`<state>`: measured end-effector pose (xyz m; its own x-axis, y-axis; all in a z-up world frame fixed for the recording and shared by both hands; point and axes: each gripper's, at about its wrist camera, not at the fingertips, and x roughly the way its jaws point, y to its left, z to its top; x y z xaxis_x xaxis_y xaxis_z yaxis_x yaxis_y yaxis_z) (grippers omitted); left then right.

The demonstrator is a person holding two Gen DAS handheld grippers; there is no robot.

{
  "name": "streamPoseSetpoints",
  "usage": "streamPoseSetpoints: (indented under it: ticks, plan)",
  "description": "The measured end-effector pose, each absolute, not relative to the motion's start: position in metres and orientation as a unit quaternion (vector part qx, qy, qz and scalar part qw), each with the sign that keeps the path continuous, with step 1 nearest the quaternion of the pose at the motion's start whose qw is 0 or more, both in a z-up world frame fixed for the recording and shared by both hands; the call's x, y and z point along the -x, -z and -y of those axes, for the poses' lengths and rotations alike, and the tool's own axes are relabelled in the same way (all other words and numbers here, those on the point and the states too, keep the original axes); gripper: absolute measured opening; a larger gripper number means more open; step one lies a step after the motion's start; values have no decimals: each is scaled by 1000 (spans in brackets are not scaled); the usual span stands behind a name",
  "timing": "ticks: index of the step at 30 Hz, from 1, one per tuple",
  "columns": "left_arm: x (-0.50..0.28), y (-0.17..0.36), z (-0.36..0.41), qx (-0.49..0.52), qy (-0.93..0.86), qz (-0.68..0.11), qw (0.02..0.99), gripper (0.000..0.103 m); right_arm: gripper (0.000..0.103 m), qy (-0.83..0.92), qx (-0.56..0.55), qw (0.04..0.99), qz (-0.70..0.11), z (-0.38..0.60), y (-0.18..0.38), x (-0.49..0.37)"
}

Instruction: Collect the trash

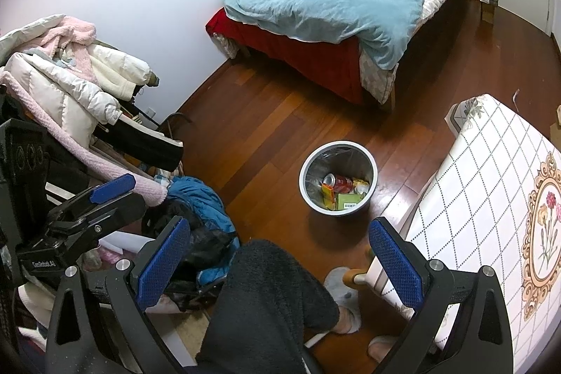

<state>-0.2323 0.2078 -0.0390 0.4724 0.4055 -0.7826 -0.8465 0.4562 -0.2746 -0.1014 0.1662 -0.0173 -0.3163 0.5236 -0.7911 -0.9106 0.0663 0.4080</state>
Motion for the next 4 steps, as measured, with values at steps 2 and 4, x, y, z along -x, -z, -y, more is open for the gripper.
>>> streamPoseSetpoints:
  ticks: [2, 4]
  plan:
    - [232, 38, -208, 338, -397, -326, 788, 103, 103, -653, 202, 549, -482, -167, 17, 102]
    - [231, 38, -207, 340, -396, -326, 788, 103, 103, -653, 202, 549, -481, -167, 17, 102]
